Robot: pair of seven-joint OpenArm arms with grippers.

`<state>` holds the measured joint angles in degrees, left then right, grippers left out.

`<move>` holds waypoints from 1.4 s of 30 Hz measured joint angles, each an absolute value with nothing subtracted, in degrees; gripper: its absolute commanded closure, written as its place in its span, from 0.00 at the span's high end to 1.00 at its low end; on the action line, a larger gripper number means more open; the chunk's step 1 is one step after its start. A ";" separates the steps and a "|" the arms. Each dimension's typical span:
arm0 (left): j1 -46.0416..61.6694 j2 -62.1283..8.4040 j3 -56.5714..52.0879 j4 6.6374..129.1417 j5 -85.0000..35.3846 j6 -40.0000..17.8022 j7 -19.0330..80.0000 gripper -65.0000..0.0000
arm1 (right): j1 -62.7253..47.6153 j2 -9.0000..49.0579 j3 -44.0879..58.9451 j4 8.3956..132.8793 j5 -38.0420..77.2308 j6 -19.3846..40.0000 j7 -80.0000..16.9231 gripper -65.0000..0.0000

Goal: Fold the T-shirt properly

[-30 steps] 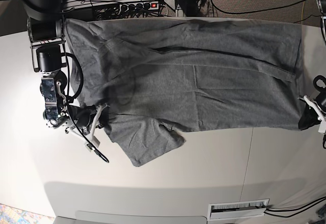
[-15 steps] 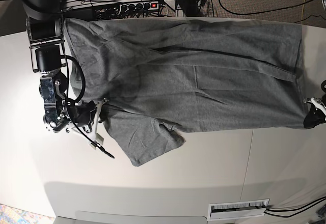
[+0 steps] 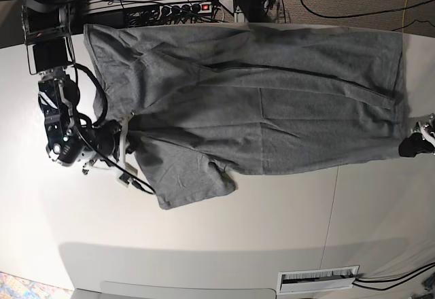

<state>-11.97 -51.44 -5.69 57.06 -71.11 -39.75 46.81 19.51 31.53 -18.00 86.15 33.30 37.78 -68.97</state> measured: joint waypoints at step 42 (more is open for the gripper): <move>14.31 -53.63 -5.69 67.26 -83.85 -39.92 58.70 0.00 | -6.52 31.29 11.05 104.38 37.54 37.95 -69.84 0.00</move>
<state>14.31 -53.63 -5.69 67.26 -83.85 -39.92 58.70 -6.52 31.29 11.05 104.38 37.54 37.95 -69.84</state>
